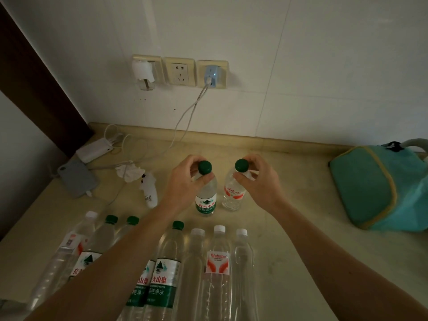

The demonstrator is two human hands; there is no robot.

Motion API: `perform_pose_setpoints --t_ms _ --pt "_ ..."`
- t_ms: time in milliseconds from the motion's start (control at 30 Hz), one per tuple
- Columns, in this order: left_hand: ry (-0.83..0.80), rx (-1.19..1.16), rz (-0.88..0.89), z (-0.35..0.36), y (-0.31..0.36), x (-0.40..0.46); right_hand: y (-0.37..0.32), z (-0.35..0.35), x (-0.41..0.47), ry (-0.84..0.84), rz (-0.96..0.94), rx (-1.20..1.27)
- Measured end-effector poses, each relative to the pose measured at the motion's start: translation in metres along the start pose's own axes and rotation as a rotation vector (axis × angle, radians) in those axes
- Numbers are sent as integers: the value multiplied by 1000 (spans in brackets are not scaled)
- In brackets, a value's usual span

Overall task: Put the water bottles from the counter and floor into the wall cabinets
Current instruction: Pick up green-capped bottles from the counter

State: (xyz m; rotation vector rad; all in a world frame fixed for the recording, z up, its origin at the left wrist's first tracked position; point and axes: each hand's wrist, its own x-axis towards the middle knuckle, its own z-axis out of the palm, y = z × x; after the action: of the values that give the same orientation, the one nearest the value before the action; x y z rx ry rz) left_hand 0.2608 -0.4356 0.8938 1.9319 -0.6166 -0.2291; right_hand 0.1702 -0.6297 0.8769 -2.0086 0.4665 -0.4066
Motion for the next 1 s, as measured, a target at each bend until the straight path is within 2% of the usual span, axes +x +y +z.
perform_pose_setpoints --t_ms 167,267,367,700,833,1000 --pt "-21 -27 -71 0 -13 -8 21 5 -9 -108 99 25" --pt "-53 -26 -174 8 -32 -20 44 16 -19 -148 173 42" --pt "-19 -39 -271 23 -52 -30 64 30 -22 -161 229 40" --pt "114 -94 -309 54 -77 -30 88 65 -18 9 284 127" --pt "144 -70 -288 51 -76 -31 79 61 -27 65 276 151" --pt "184 -117 -180 25 -49 -27 38 39 -38 147 224 229"
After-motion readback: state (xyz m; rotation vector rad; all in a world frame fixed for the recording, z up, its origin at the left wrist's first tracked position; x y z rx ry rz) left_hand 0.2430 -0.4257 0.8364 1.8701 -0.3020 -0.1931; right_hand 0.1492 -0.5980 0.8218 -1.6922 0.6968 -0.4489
